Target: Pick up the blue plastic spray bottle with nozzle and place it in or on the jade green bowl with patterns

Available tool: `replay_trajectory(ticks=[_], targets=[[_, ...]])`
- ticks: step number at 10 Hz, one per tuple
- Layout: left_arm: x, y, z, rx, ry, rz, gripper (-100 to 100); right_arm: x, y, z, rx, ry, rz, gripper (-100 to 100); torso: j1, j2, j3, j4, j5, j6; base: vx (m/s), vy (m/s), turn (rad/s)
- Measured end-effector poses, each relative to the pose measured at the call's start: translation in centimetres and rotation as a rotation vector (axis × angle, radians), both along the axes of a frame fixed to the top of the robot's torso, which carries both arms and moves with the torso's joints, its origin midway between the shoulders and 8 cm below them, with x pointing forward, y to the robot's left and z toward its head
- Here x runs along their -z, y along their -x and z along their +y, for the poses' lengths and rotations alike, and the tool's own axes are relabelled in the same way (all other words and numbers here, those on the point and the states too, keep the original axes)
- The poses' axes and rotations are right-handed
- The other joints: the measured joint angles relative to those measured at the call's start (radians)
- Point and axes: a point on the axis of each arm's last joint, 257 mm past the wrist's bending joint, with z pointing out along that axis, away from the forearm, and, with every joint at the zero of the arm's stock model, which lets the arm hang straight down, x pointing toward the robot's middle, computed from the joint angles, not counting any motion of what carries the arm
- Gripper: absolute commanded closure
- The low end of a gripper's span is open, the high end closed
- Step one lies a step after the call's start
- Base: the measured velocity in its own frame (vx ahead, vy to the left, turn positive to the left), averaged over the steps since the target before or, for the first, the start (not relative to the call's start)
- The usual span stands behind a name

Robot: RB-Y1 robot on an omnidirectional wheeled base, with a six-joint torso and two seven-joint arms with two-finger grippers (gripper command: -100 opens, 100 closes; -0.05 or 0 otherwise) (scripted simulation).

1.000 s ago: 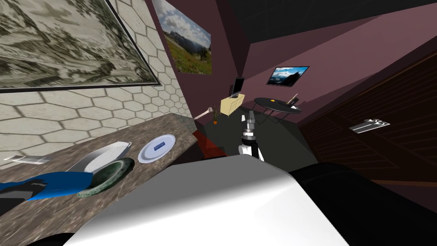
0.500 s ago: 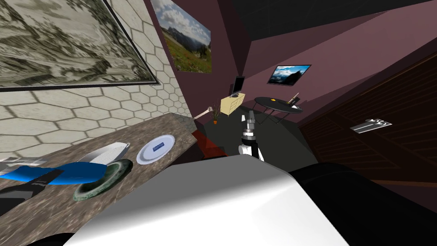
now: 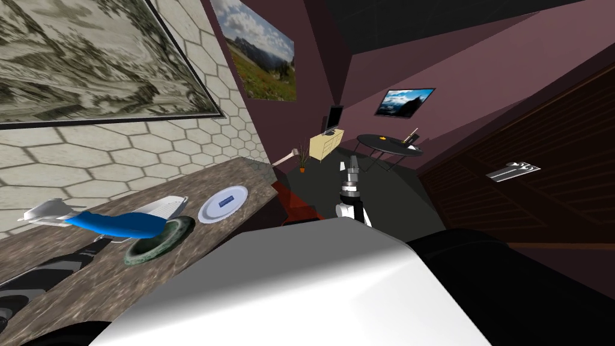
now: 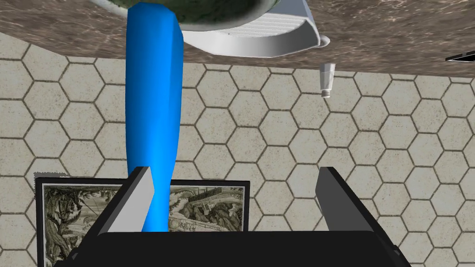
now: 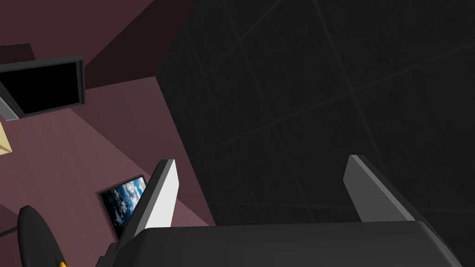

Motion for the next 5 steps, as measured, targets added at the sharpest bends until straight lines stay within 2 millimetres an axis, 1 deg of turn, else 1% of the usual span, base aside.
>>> replay_trajectory(ticks=[1,2,3,4,5], targets=[[0.1,-1.0,0.1,0.005,0.005,-0.024,-100,0.0,0.0,0.0,0.0,0.0,0.0,0,0.0,-0.003,-0.002,-0.001,0.0,0.0,0.017,0.0,-0.005],[-0.2,-2.2,-0.2,0.015,0.006,-0.052,-100,0.0,0.0,0.0,0.0,0.0,0.0,0,-0.001,-0.005,-0.003,-0.001,0.0,0.0,-0.137,0.021,-0.059],[0.9,-2.5,0.3,0.008,0.017,-0.032,-100,0.0,0.0,0.0,0.0,0.0,0.0,0,0.001,0.002,0.0,0.0,0.0,0.0,-0.213,0.025,-0.055],[2.1,-2.2,1.0,-0.014,0.031,-0.009,-100,0.0,0.0,0.0,0.0,0.0,0.0,0,0.001,0.007,0.004,0.001,0.0,0.0,-0.122,0.004,0.0],[3.4,-2.1,0.9,-0.029,0.048,0.001,-100,0.0,0.0,0.0,0.0,0.0,0.0,0,0.0,0.005,0.003,0.001,0.0,0.0,-0.028,-0.005,0.016]])
